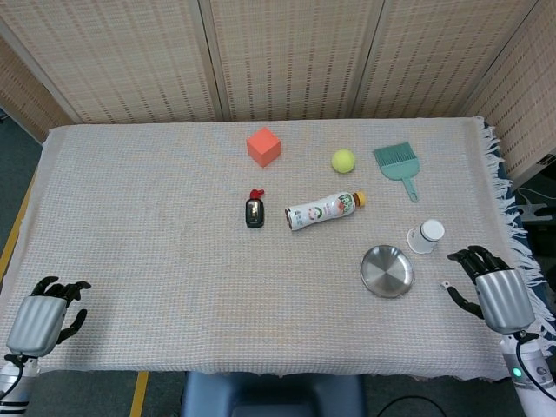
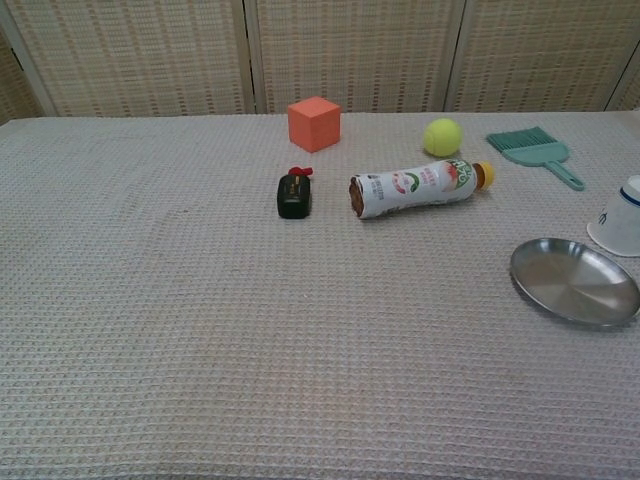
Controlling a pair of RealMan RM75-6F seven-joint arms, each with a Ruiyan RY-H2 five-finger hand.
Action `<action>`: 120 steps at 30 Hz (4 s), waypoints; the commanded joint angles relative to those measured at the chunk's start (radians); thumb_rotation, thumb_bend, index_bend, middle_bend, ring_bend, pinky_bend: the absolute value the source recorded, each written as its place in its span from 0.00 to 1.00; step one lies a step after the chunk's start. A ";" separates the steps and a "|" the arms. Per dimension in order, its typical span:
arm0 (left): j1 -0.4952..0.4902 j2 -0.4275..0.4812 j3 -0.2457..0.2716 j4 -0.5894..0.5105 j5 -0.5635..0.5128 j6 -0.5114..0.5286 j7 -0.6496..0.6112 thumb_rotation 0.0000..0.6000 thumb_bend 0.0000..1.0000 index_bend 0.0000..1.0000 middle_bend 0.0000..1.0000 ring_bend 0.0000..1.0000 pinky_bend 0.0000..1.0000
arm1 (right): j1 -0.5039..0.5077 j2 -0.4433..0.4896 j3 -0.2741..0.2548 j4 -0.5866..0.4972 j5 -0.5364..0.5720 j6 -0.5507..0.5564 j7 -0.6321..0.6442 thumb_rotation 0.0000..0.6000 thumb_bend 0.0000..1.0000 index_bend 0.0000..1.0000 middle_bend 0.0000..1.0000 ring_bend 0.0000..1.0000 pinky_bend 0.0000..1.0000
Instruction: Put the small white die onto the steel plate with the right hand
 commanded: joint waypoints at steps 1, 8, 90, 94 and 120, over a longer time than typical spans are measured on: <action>-0.002 0.000 0.003 0.004 -0.007 -0.013 0.001 1.00 0.37 0.33 0.47 0.42 0.23 | 0.020 -0.030 0.002 0.058 -0.008 -0.018 0.033 1.00 0.13 0.43 0.48 0.41 0.63; 0.000 0.004 0.000 0.001 -0.011 -0.011 -0.006 1.00 0.37 0.33 0.47 0.42 0.23 | 0.057 -0.016 -0.009 0.075 0.033 -0.141 0.015 1.00 0.13 0.47 0.67 0.64 0.85; 0.000 0.010 -0.001 -0.008 -0.022 -0.021 -0.008 1.00 0.37 0.35 0.48 0.45 0.23 | 0.233 -0.108 -0.096 0.331 0.193 -0.677 0.085 1.00 0.22 0.53 0.74 0.73 0.94; 0.000 0.009 -0.001 -0.007 -0.023 -0.022 -0.005 1.00 0.37 0.35 0.48 0.45 0.23 | 0.229 -0.115 -0.087 0.335 0.203 -0.666 0.069 1.00 0.22 0.59 0.75 0.74 0.95; 0.004 0.015 -0.007 -0.016 -0.033 -0.016 -0.012 1.00 0.37 0.35 0.48 0.45 0.23 | 0.315 -0.018 -0.045 0.053 0.163 -0.629 0.029 1.00 0.14 0.47 0.75 0.71 0.95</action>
